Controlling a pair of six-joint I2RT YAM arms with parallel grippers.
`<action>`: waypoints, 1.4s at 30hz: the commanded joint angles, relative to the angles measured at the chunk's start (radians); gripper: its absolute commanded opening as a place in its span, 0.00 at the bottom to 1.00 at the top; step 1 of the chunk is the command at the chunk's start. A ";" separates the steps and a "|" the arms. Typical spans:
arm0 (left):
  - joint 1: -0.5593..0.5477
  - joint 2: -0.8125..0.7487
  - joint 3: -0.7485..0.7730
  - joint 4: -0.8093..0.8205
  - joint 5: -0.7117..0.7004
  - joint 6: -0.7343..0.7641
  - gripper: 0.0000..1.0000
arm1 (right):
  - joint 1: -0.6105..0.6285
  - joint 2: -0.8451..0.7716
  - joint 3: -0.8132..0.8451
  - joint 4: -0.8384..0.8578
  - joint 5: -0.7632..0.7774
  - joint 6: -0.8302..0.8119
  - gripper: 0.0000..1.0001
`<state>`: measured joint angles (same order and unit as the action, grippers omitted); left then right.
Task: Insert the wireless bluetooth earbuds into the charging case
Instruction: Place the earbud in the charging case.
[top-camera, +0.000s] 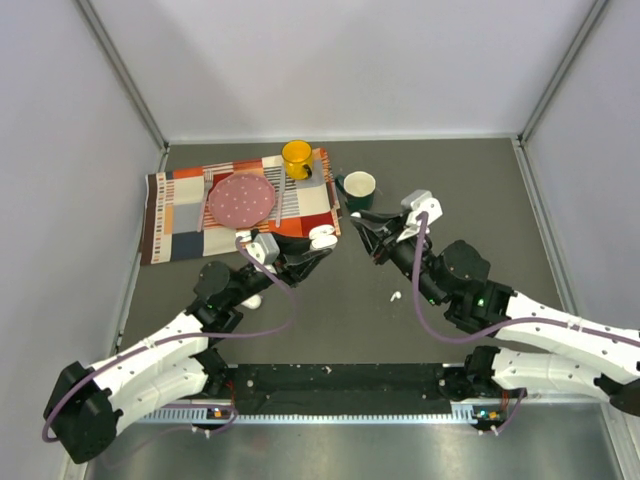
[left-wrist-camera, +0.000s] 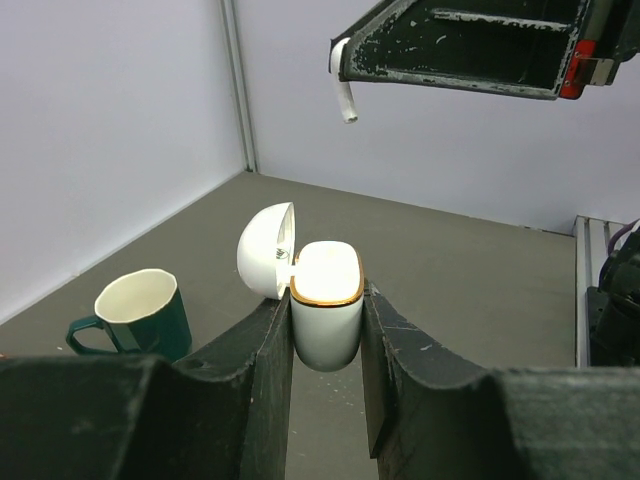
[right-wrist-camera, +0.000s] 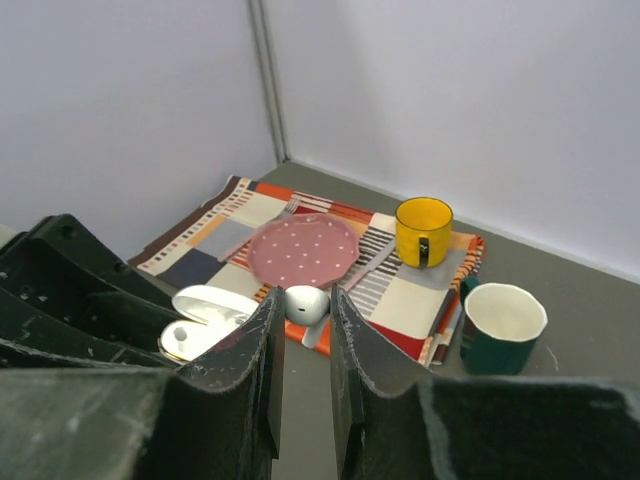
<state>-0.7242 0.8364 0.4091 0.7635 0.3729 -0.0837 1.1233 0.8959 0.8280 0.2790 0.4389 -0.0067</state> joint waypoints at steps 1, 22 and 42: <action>-0.001 -0.005 0.010 0.065 -0.009 0.006 0.00 | 0.038 0.040 0.060 0.114 -0.034 -0.021 0.00; -0.001 -0.016 0.005 0.080 -0.022 0.006 0.00 | 0.087 0.121 0.051 0.117 -0.082 0.028 0.00; 0.000 -0.020 0.008 0.100 -0.019 0.004 0.00 | 0.095 0.152 0.048 0.120 -0.009 -0.038 0.00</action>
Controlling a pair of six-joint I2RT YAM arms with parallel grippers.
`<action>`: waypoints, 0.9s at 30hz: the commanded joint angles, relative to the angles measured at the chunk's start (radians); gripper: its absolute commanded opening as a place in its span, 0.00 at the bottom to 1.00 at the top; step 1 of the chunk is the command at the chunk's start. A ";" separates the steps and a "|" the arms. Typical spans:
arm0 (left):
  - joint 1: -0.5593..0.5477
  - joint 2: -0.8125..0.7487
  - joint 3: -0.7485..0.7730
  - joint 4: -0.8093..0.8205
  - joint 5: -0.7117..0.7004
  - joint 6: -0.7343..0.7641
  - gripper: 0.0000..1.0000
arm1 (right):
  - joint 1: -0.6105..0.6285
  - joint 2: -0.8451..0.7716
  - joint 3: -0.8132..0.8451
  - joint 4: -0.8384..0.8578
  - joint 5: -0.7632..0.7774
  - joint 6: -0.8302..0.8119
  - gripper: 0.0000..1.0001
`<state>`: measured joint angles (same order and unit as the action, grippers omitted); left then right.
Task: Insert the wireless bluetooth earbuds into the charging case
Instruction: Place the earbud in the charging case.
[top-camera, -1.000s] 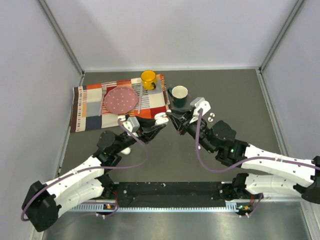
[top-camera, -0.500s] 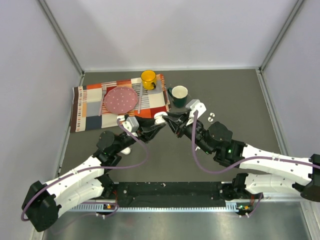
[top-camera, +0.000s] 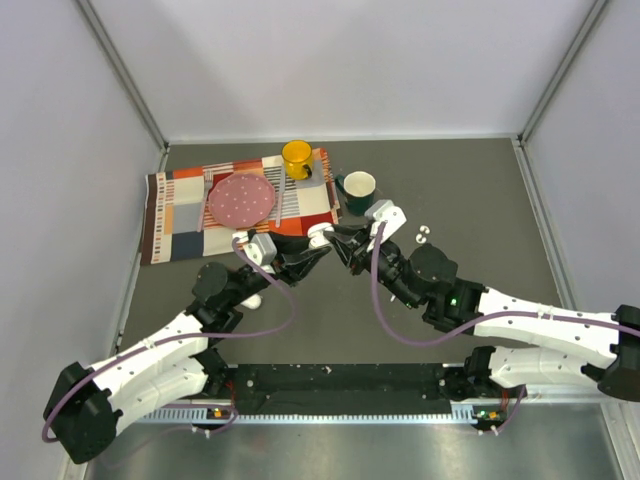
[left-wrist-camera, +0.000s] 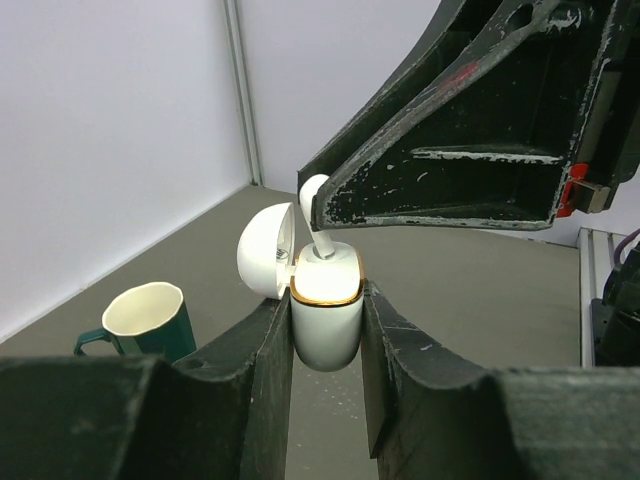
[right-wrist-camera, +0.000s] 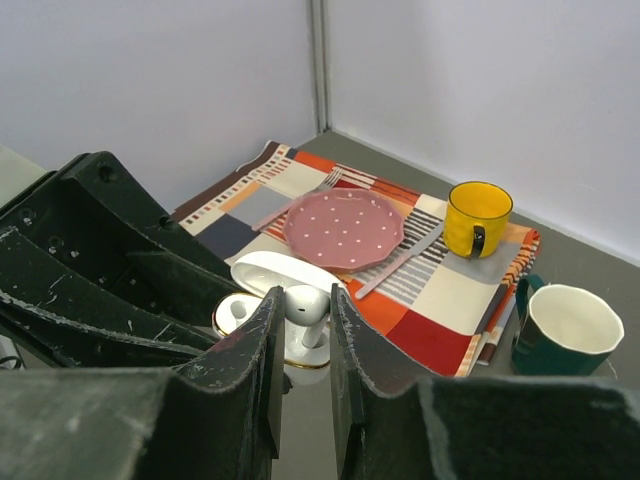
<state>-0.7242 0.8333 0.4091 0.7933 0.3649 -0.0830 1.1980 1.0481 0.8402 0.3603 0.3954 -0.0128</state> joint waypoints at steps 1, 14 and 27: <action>-0.001 -0.019 0.007 0.070 -0.011 0.003 0.00 | 0.018 -0.002 0.037 0.039 0.037 -0.035 0.00; 0.000 -0.020 0.005 0.076 -0.026 0.012 0.00 | 0.021 -0.002 0.053 -0.044 -0.010 -0.038 0.00; -0.001 -0.037 -0.007 0.093 -0.063 0.031 0.00 | 0.049 0.026 0.092 -0.127 0.037 -0.055 0.00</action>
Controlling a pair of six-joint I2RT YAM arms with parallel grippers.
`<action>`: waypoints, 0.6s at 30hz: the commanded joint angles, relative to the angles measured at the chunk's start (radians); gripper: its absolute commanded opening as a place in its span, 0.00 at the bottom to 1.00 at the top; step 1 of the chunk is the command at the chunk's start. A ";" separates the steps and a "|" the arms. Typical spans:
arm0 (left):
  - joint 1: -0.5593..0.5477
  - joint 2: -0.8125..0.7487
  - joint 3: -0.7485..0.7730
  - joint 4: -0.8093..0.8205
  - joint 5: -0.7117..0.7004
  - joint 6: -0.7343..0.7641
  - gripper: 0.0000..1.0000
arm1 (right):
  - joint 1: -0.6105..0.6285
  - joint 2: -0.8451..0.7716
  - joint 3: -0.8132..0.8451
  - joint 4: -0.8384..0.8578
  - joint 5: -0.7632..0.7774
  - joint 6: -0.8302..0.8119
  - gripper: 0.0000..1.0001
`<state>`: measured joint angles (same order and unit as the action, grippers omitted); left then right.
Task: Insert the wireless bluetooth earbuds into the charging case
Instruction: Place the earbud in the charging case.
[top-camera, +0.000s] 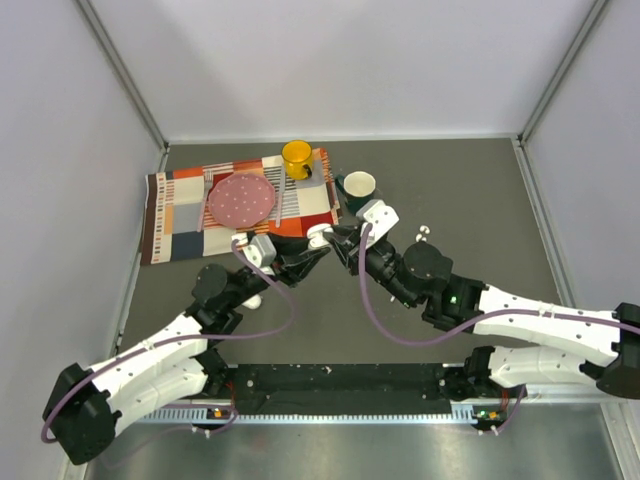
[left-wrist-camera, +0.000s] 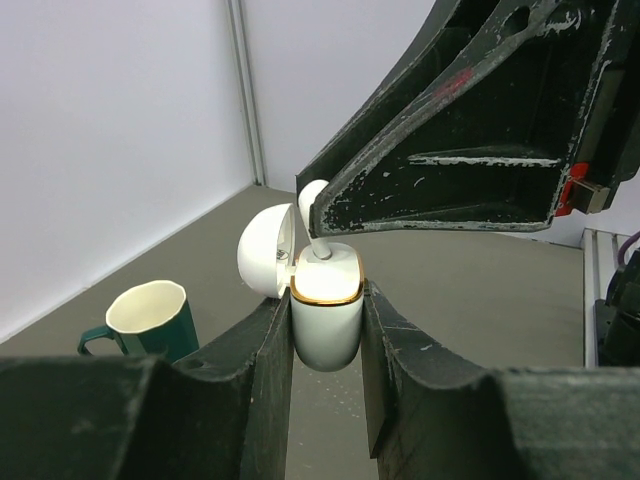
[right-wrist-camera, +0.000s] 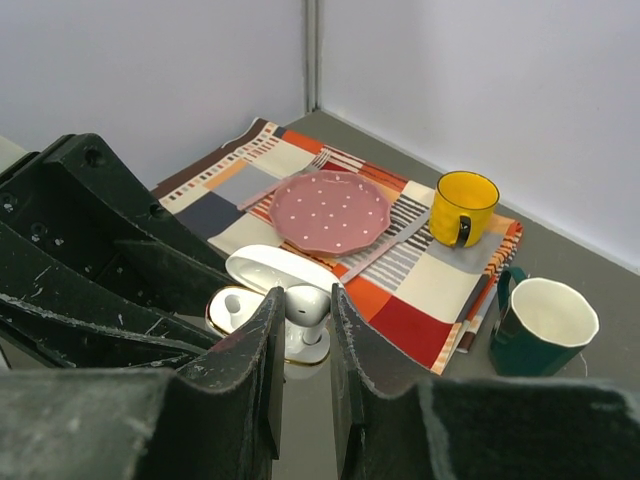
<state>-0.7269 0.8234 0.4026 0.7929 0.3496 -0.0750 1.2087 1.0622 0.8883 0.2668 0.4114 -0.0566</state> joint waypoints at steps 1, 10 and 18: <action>0.001 -0.029 -0.005 0.097 -0.050 0.023 0.00 | 0.041 0.012 0.044 -0.031 0.032 -0.015 0.00; 0.001 -0.043 -0.027 0.132 -0.075 0.041 0.00 | 0.045 0.022 0.058 -0.024 0.060 -0.025 0.00; 0.001 -0.030 -0.027 0.149 -0.064 0.038 0.00 | 0.045 0.047 0.098 -0.061 0.049 -0.011 0.01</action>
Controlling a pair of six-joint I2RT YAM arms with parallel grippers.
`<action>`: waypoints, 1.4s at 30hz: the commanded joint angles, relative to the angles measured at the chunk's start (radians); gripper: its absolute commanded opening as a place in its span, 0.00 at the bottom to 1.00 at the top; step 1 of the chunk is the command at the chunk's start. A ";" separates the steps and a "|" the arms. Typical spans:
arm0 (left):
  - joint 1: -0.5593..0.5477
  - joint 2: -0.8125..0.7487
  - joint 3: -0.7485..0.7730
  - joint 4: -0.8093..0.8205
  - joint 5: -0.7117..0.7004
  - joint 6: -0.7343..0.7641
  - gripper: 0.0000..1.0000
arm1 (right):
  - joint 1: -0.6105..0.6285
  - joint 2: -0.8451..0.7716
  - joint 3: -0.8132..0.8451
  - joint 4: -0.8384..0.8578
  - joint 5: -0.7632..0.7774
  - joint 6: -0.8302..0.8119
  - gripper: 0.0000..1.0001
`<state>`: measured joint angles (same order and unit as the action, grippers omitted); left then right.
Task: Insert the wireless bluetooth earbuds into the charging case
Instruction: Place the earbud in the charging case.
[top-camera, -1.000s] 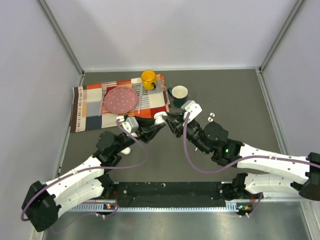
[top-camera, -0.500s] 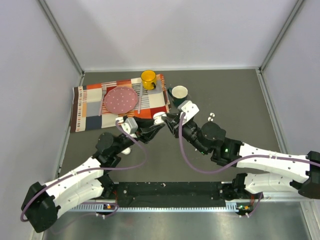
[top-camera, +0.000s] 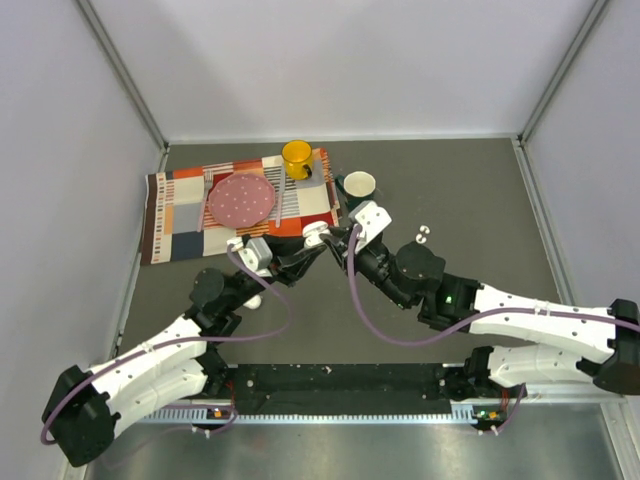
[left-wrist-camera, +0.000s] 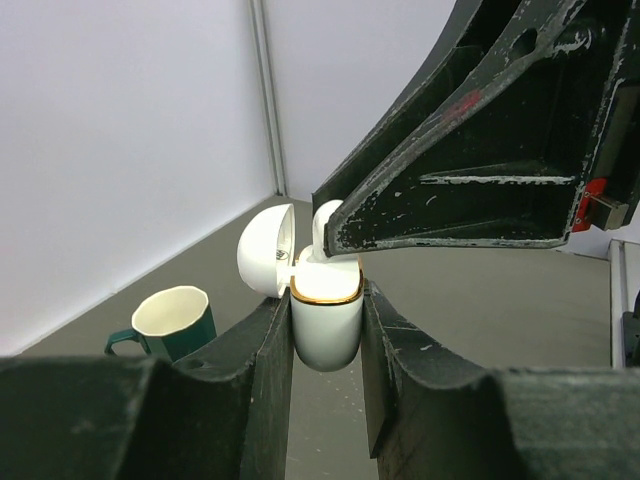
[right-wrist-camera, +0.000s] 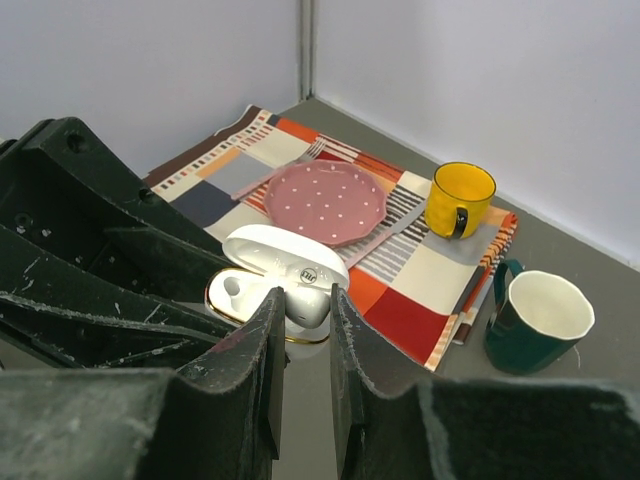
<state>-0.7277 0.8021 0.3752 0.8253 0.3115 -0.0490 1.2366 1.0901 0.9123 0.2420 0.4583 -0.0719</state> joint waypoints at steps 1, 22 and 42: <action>0.001 -0.007 0.001 0.117 -0.026 0.014 0.00 | 0.017 0.024 0.085 -0.068 0.002 0.015 0.04; 0.001 -0.038 -0.021 0.094 -0.046 0.014 0.00 | 0.015 -0.119 0.083 0.002 0.092 0.146 0.80; 0.002 -0.115 -0.028 0.046 -0.066 0.014 0.00 | -0.497 -0.154 0.065 -0.872 -0.018 0.947 0.88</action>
<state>-0.7269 0.7200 0.3454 0.8528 0.2657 -0.0483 0.7502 0.9749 1.0550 -0.4702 0.5133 0.6407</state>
